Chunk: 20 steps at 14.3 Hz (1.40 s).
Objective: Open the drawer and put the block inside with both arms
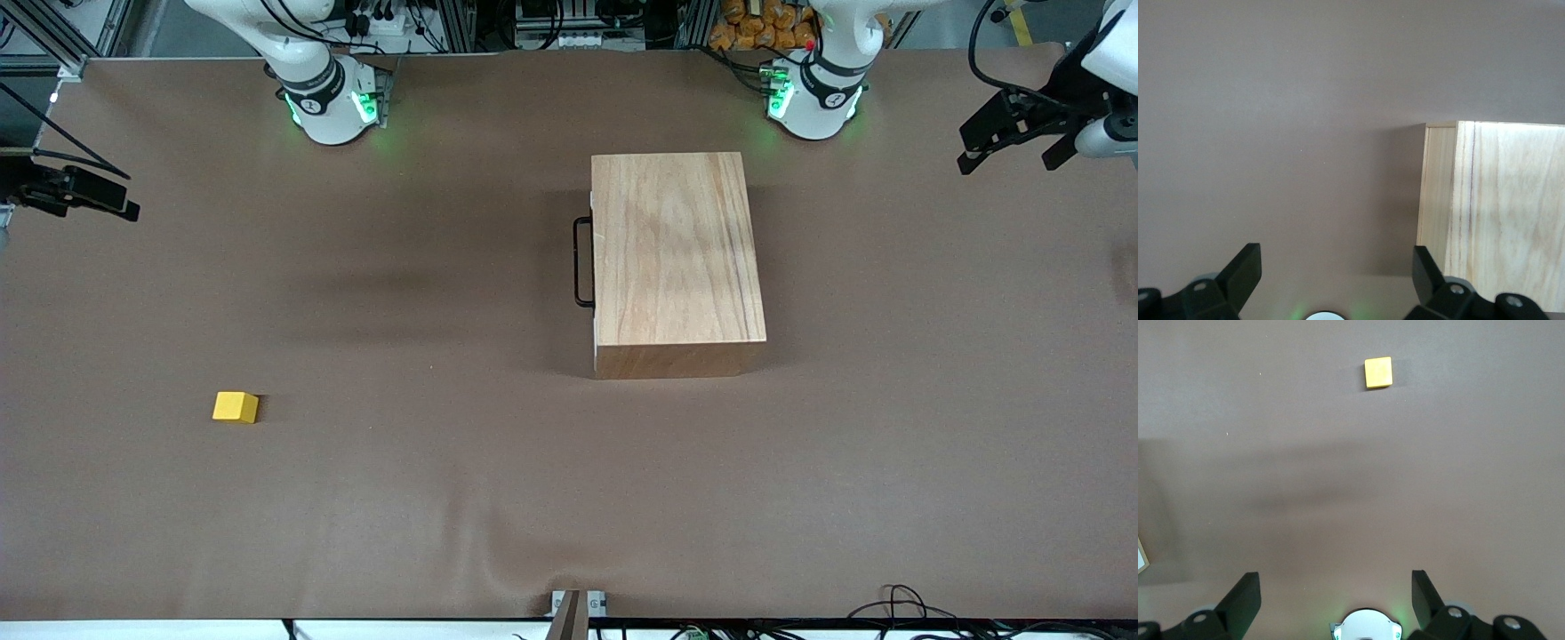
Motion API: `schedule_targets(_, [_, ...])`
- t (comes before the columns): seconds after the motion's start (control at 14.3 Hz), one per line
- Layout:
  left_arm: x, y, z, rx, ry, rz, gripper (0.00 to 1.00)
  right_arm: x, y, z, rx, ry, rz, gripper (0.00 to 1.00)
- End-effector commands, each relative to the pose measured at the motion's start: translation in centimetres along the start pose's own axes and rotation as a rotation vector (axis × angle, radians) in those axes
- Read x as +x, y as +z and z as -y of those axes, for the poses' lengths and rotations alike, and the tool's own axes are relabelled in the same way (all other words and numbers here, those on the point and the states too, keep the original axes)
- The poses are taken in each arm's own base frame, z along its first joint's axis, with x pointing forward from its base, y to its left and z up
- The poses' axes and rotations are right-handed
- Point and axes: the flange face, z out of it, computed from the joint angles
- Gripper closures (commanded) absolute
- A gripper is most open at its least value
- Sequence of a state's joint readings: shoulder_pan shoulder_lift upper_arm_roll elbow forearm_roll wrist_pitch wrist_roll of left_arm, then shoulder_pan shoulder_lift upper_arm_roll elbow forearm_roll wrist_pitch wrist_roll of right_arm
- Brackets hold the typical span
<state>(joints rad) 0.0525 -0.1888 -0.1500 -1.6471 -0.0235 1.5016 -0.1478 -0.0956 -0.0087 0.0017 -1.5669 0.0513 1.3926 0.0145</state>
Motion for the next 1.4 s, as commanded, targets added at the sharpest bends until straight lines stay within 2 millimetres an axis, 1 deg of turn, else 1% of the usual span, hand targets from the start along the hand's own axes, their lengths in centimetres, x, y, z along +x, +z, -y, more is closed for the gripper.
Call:
schedule_targets(0.0, [0.1, -0.6, 0.4, 0.029, 0.015, 0.004, 0.00, -0.5, -0.1, -0.2, -0.014, 0.003, -0.008, 0.00])
schedule_targets(0.28, [0.2, -0.6, 0.6, 0.031, 0.011, 0.004, 0.00, -0.4, -0.3, 0.1, -0.012, -0.002, -0.017, 0.00])
schedule_targets(0.42, [0.3, -0.9, 0.6, 0.037, 0.012, -0.005, 0.00, -0.4, -0.3, 0.3, -0.014, -0.006, -0.018, 0.00])
schedule_targets(0.56, [1.5, -0.4, 0.1, 0.032, 0.024, 0.006, 0.00, -0.4, -0.2, 0.1, -0.015, -0.003, -0.014, 0.00])
schedule_targets(0.7, [1.6, -0.2, -0.6, 0.034, 0.027, 0.009, 0.00, -0.4, -0.2, -0.4, -0.014, -0.009, -0.012, 0.00])
schedule_targets(0.91, [1.8, 0.0, -0.9, 0.030, 0.030, 0.012, 0.00, -0.4, -0.3, -0.9, -0.014, -0.020, -0.016, 0.00])
schedule_targets(0.98, [2.2, 0.3, -1.3, 0.027, 0.035, 0.017, 0.00, -0.3, -0.1, -0.9, -0.014, -0.020, -0.013, 0.00])
schedule_targets(1.05, [2.6, -0.3, -2.5, 0.027, 0.059, 0.001, 0.00, -0.2, 0.1, -0.9, -0.014, -0.020, -0.008, 0.00])
schedule_targets(1.12, [3.0, -0.5, -3.3, 0.024, 0.074, -0.005, 0.00, -0.1, 0.2, -0.9, -0.014, -0.020, -0.007, 0.00])
schedule_targets(1.26, [3.6, -0.4, -4.0, 0.036, 0.091, -0.010, 0.00, 0.0, 0.3, -1.0, -0.014, -0.018, -0.007, 0.00])
schedule_targets(1.33, [4.2, -0.1, -4.5, 0.036, 0.101, -0.006, 0.00, -0.1, 0.2, -1.0, -0.012, -0.018, -0.007, 0.00])
